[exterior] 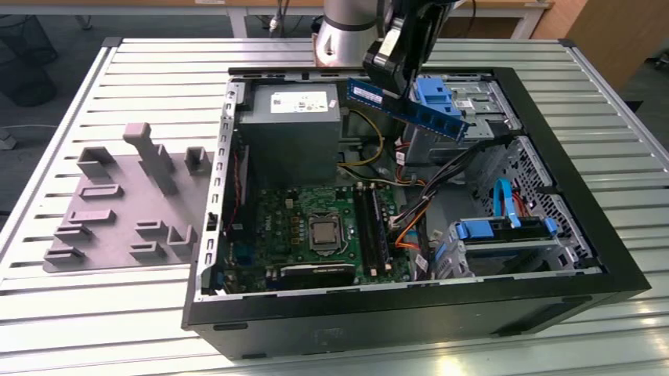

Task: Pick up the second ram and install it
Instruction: 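Insert the second ram into the second slot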

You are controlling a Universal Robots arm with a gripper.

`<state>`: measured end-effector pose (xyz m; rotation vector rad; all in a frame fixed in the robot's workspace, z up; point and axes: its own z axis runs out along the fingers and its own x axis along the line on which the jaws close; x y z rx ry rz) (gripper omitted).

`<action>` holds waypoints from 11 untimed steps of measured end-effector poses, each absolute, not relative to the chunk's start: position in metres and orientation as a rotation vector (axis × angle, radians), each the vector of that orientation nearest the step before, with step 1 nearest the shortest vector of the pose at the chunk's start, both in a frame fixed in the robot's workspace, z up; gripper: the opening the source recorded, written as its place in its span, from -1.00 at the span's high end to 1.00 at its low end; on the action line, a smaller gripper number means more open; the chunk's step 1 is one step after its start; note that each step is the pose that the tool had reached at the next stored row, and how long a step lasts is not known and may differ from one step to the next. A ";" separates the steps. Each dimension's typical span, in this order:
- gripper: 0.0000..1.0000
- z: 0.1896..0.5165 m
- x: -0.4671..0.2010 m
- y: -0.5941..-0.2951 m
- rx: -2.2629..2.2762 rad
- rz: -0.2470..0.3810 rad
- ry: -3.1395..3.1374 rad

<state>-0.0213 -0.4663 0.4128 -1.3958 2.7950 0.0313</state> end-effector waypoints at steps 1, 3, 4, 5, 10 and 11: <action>0.73 0.413 -0.021 -0.466 -1.396 0.031 2.795; 0.73 0.413 -0.021 -0.466 -1.396 0.031 2.795; 0.73 0.413 -0.021 -0.466 -1.396 0.031 2.795; 0.73 0.413 -0.021 -0.466 -1.395 0.031 2.795; 0.73 0.413 -0.021 -0.466 -1.357 0.031 2.814; 0.73 0.413 -0.021 -0.466 -1.337 0.031 2.823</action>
